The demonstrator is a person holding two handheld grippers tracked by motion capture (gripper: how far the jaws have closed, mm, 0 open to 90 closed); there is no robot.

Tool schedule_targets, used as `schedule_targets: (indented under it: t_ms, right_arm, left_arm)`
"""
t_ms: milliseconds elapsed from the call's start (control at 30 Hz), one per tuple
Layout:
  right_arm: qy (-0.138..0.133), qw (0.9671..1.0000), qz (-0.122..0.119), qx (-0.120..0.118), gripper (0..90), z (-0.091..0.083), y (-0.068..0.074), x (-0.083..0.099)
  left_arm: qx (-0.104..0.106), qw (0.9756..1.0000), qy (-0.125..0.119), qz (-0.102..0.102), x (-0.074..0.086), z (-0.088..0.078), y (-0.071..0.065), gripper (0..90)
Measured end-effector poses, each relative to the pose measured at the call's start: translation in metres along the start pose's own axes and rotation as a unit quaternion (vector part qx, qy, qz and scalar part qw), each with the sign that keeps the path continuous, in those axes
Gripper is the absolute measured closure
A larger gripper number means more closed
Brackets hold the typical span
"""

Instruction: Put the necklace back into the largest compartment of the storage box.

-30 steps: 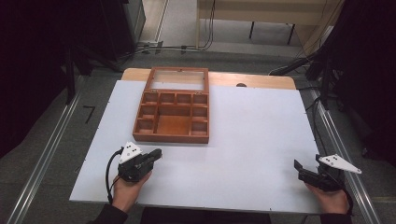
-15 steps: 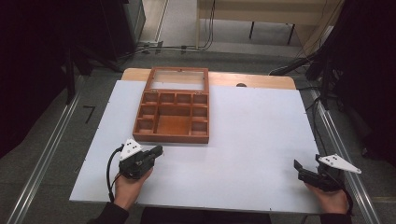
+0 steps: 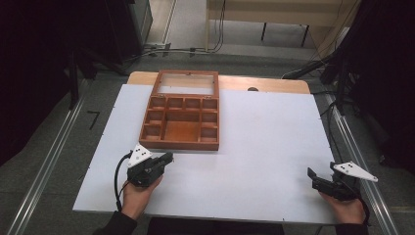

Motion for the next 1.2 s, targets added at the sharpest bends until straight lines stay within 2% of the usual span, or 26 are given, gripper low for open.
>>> schedule_targets:
  t_ms: [333,667,1200]
  right_arm:
    - [0.005,1.0000,0.002,0.002,15.3,0.000,0.001,0.000]
    - [0.002,1.0000,0.000,0.003,15.3,0.000,0.000,0.000]
    - [0.004,1.0000,0.000,0.001,15.3,0.001,0.001,0.000]
  left_arm:
    - [0.000,1.0000,-0.007,-0.004,-0.003,-0.001,0.002,87.5]
    - [0.007,1.0000,-0.007,-0.003,-0.007,0.007,-0.002,87.5]
    - [0.010,0.9998,-0.017,-0.009,-0.017,0.012,0.000,87.5]
Point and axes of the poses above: each handheld gripper's, and its own axes: z roughly forward along the jaws, x roughly out of its underside, y roughly to its left, the point moved 7 cm from there along z, roughly forward along the jaws, and after that the axes turned 12 degrees about x, right-handed, at the moved point
